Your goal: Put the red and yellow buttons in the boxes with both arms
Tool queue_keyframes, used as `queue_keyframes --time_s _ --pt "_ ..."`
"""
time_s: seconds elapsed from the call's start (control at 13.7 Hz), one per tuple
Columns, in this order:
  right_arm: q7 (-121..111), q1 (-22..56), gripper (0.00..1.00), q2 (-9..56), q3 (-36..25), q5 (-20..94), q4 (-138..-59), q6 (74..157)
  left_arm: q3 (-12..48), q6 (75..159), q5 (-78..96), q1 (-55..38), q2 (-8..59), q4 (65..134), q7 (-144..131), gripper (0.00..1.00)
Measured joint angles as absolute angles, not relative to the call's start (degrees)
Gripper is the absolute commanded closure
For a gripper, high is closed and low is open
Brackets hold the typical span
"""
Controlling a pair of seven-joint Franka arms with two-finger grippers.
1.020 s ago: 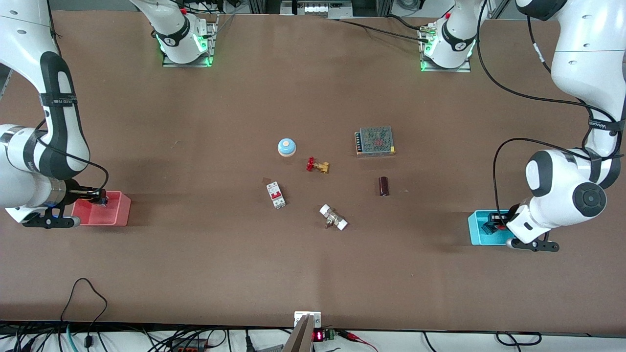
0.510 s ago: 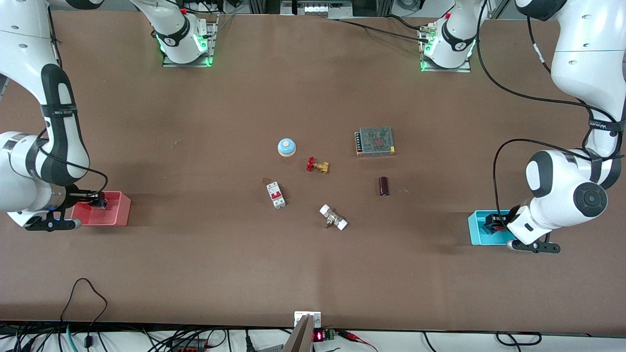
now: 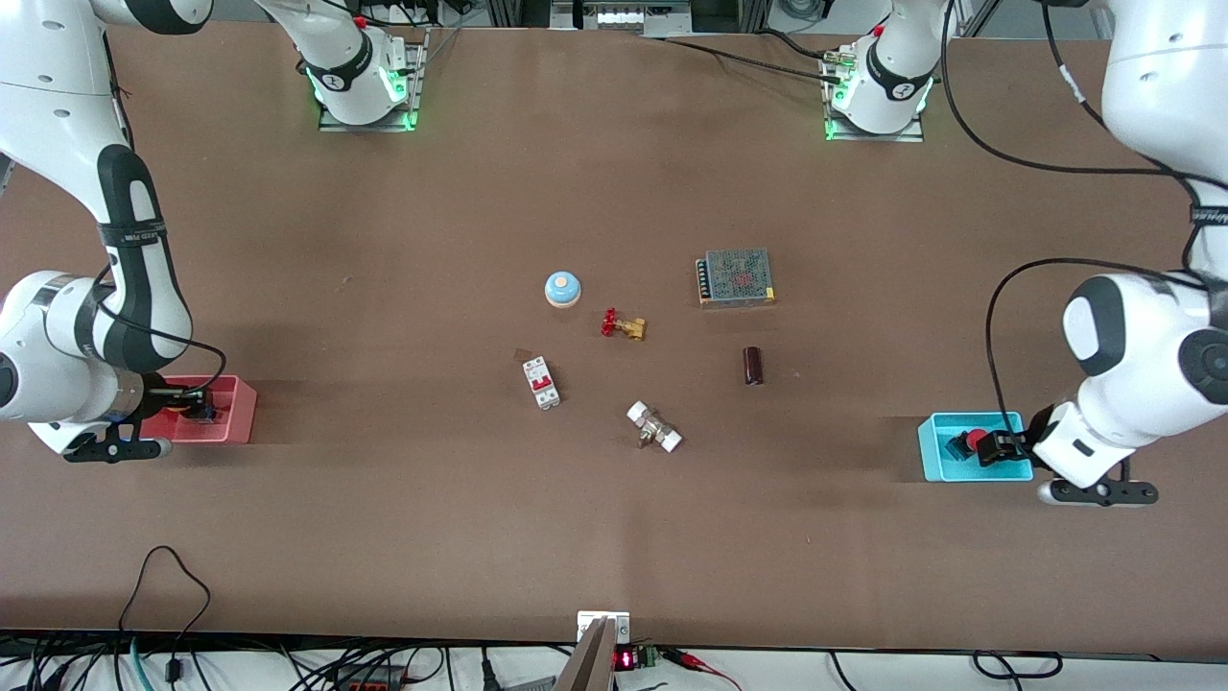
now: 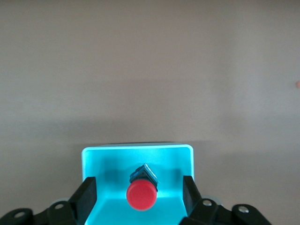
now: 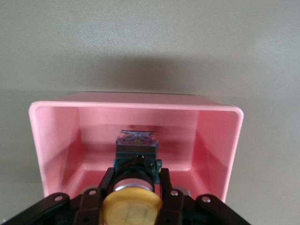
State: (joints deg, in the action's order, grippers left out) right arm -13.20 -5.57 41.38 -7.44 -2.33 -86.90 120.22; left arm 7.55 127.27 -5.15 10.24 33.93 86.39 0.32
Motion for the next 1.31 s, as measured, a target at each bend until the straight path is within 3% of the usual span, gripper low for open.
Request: queue_keyframes --time_s 0.22,0.29,0.44,0.51,0.58,1.09,1.31 --pt "-13.36 -5.57 0.65 42.36 -7.42 -2.33 -86.81 120.9 7.84 120.67 -5.15 9.13 28.55 86.41 -0.92 0.08" --pt "-13.38 -5.58 0.51 42.52 -7.42 -2.33 -86.8 120.92 7.84 118.79 -5.15 8.9 26.79 86.43 -1.0 0.0" --pt "-13.38 -5.59 0.18 42.62 -7.42 -2.32 -86.8 120.94 8.0 115.67 -5.15 8.8 23.52 86.46 -1.0 0.0" --pt "-13.38 -5.59 0.05 42.62 -7.42 -2.32 -86.79 120.95 8.12 114.26 -5.15 8.8 21.89 86.47 -0.99 0.0" --pt "-13.38 -5.6 0.0 42.62 -7.42 -2.32 -86.78 120.97 8.21 112.85 -5.15 8.8 20.23 86.49 -0.99 0.0" --pt "-13.39 -5.59 0.0 41.76 -7.24 0.78 -85.15 121.04 9.59 105.64 -2.95 8.82 8.96 88.71 -0.16 0.0" --pt "-13.71 -5.11 0.0 35.91 -6.63 4.76 -83.44 117.09 9.65 105.64 -0.84 8.99 5.25 92.07 3.19 0.0"
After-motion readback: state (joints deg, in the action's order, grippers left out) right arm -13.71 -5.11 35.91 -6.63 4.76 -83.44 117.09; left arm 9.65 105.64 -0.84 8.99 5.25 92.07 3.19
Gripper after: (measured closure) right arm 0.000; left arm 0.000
